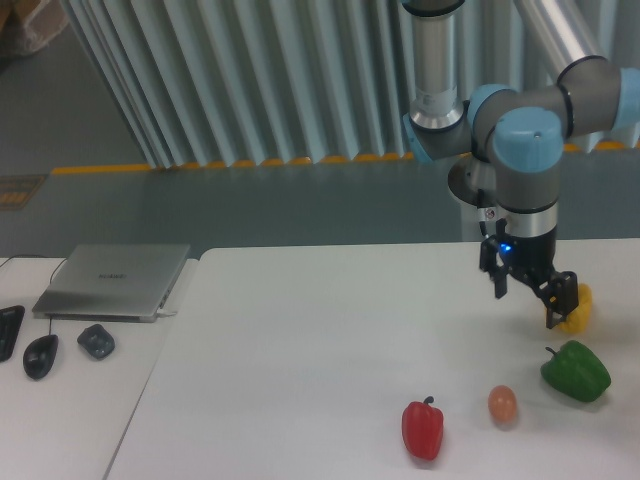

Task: Place the red peppers in a basket
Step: 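Move the open gripper over the red pepper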

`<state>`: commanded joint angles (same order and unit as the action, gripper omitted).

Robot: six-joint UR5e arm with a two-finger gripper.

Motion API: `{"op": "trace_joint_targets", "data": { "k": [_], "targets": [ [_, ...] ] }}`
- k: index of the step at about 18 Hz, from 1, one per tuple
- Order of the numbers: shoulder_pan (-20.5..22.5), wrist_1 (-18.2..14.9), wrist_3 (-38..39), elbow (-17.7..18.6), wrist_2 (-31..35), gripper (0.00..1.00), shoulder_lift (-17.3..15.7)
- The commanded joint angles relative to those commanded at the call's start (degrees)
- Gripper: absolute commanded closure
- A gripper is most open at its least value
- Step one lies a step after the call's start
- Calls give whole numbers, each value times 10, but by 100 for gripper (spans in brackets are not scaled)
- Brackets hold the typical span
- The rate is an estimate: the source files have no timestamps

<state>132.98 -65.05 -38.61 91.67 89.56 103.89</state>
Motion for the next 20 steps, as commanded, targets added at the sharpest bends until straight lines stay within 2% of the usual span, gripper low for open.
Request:
{"op": "trace_joint_targets", "data": {
  "k": [3,8,13,18,20],
  "targets": [
    [-17,5,97,-2,-1,0,10],
    [-48,74,236,-25,3,0,52],
    [-58,80,271,-42,2,0,66],
    [-83,82,264,-47,0,0,99],
    [-86,82,263,-47,-2,0,103]
  ]
}}
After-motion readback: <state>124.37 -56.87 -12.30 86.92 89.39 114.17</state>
